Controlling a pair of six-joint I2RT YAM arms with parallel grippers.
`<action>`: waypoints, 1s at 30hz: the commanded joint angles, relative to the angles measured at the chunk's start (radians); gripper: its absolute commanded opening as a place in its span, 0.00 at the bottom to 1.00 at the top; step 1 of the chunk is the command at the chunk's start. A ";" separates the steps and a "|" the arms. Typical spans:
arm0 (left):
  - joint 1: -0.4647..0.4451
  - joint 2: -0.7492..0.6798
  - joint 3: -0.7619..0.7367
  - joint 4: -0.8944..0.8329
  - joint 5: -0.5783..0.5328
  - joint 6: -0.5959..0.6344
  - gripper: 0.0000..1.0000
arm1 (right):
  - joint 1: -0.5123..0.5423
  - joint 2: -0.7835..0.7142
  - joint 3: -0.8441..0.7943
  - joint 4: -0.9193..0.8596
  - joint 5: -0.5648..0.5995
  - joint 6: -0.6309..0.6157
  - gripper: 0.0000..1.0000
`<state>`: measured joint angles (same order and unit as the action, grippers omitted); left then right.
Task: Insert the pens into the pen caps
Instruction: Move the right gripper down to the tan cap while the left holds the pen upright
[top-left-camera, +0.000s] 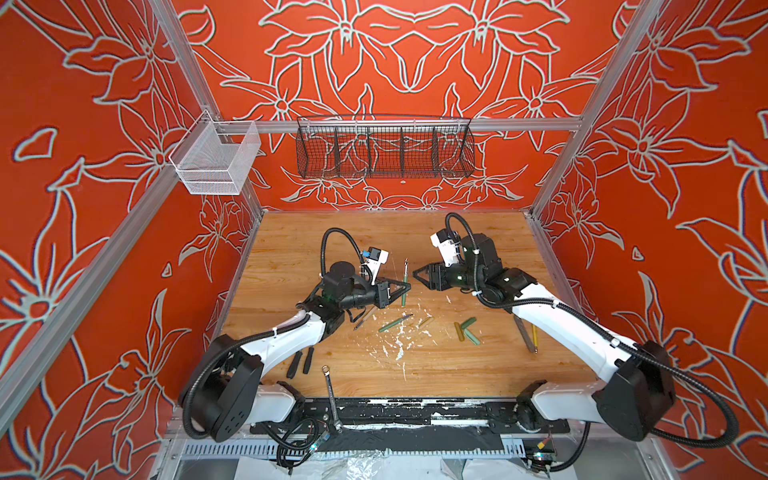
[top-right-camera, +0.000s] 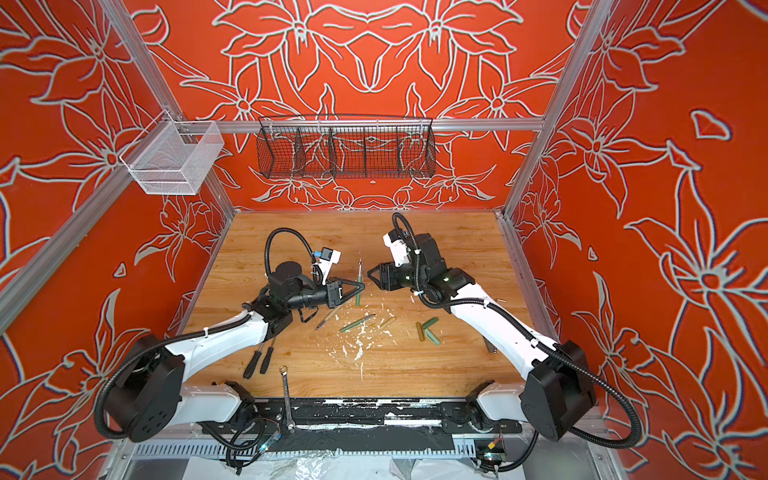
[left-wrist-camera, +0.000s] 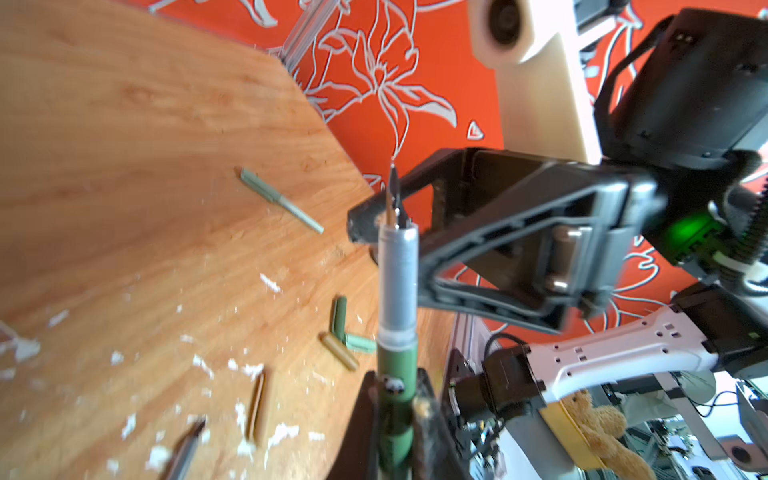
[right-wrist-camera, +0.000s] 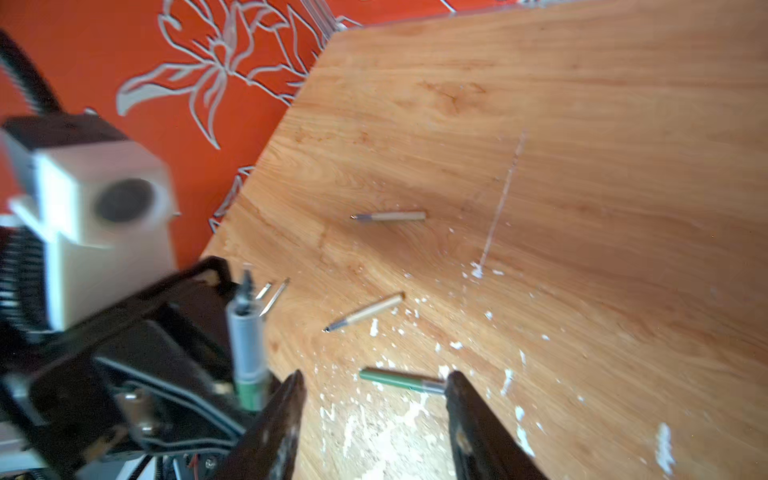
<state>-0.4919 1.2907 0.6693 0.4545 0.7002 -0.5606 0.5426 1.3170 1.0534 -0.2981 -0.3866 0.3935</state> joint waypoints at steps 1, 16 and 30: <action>0.003 -0.077 0.062 -0.351 -0.013 0.148 0.00 | -0.006 -0.003 -0.020 -0.223 0.143 -0.042 0.60; 0.003 -0.213 0.174 -0.947 0.027 0.351 0.00 | -0.005 0.038 -0.165 -0.367 0.255 -0.035 0.61; 0.003 -0.211 0.183 -0.941 0.056 0.360 0.00 | -0.004 0.125 -0.187 -0.375 0.320 -0.038 0.45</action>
<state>-0.4919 1.0817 0.8360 -0.4816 0.7330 -0.2199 0.5385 1.4265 0.8795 -0.6464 -0.1070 0.3523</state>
